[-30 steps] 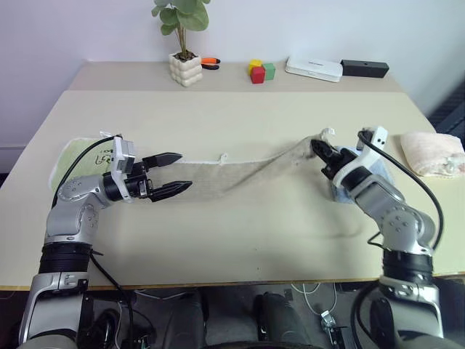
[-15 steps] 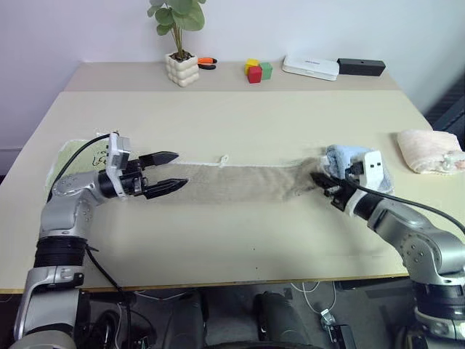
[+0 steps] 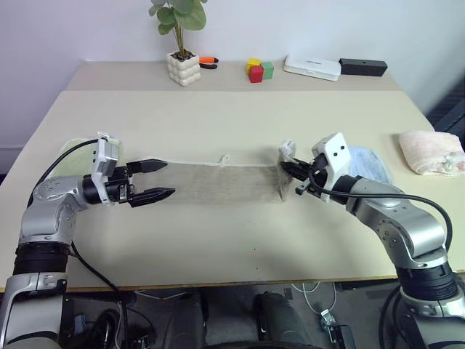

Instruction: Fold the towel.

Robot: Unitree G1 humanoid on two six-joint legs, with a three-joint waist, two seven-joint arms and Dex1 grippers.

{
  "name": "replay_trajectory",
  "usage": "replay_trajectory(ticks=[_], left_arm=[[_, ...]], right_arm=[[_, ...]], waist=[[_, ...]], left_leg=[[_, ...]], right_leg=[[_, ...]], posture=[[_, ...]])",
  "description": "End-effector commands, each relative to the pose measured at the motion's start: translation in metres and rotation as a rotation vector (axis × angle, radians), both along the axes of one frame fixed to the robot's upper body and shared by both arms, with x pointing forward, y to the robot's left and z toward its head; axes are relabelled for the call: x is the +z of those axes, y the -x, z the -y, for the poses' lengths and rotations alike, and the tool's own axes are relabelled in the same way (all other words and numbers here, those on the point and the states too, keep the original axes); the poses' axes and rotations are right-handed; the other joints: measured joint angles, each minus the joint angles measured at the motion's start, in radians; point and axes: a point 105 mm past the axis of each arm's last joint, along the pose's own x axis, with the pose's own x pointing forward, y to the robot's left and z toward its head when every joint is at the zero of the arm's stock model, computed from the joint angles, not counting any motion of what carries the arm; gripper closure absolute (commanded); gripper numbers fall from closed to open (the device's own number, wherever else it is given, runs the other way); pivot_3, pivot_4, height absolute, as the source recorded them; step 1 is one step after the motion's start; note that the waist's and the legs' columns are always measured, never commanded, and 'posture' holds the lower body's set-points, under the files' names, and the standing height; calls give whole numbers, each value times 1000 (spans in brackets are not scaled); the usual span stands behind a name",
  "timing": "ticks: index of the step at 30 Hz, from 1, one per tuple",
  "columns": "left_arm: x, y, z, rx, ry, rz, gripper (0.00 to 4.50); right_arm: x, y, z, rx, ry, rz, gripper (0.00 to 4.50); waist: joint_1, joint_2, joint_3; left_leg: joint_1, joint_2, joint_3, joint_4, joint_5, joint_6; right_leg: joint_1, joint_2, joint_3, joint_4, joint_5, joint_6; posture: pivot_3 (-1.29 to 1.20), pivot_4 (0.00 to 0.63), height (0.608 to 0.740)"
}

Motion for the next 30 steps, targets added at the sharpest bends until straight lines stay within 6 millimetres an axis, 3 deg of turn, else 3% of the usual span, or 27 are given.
replay_trajectory(ticks=[1,7,12,19,30], left_arm=[[12,2,-3,18,-9,68,0],[12,9,0,21,2,63,0],[10,15,-2,38,0,58,0],[10,20,-2,55,3,57,0],[9,22,-1,71,5,57,0]], right_arm=[[6,8,-29,107,-13,19,4412],[-6,2,-64,176,-46,-24,4412],[-21,-5,-82,201,-52,-59,4412],[-36,-3,-98,257,-47,-98,4412],[-34,-9,-120,270,-88,-95,4412]], waist=[[1,0,0],[-1,0,0],[-1,0,0],[-2,0,0],[-2,0,0]], left_leg=[[0,0,0,0,0,0],[-1,0,0,1,0,0],[-1,0,0,1,0,0],[-1,0,0,1,0,0],[-1,0,0,1,0,0]], right_leg=[[0,0,0,0,0,0],[-1,0,0,0,0,0],[-1,0,0,1,0,0],[-1,0,0,1,0,0],[-2,0,0,1,0,0]], posture=[[0,150,735],[0,150,735],[0,150,735],[0,150,735],[0,150,735]])
